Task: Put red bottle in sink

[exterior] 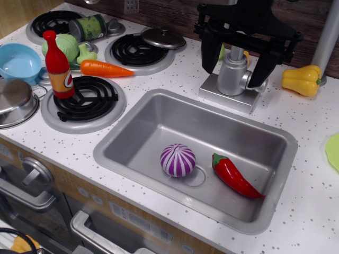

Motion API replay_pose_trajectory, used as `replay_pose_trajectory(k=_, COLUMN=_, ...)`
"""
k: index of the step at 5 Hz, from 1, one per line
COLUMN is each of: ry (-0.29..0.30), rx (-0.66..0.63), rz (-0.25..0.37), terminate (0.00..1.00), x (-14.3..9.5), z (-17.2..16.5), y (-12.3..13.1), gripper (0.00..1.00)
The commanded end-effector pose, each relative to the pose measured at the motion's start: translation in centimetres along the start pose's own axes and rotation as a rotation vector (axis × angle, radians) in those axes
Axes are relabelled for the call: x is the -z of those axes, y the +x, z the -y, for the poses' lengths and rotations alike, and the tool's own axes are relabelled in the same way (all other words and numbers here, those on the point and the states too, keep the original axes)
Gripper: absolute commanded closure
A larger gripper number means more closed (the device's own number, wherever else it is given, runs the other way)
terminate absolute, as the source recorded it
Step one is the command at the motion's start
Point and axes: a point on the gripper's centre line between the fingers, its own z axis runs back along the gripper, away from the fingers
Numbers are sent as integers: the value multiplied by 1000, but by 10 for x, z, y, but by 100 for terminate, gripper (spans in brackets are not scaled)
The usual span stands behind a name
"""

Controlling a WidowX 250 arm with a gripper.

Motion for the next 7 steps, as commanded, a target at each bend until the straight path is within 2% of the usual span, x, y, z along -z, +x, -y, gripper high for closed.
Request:
replay_pose_trajectory(k=1, ry=0, rx=0, rz=0, terminate=0, x=0, z=0, y=0, gripper=0)
replay_pose_trajectory(k=3, ry=139, rx=135, rz=44, terminate=0, x=-21, z=-89, y=3, gripper=0)
replay_pose_trajectory(k=4, ry=163, rx=241, rz=63, terminate=0, x=-24, z=-141, y=-1, gripper=0)
replay_pose_trajectory(k=5, ry=178, rx=333, rz=100, terminate=0, x=-18, z=-189, y=-3, gripper=0)
replay_pose_trajectory(k=6, ry=173, rx=421, rz=124, terminate=0, x=-11, z=-223, y=1, gripper=0)
replay_pose_trajectory(k=7, ry=145, rx=487, rz=152, terminate=0, x=4, z=-239, y=6, gripper=0)
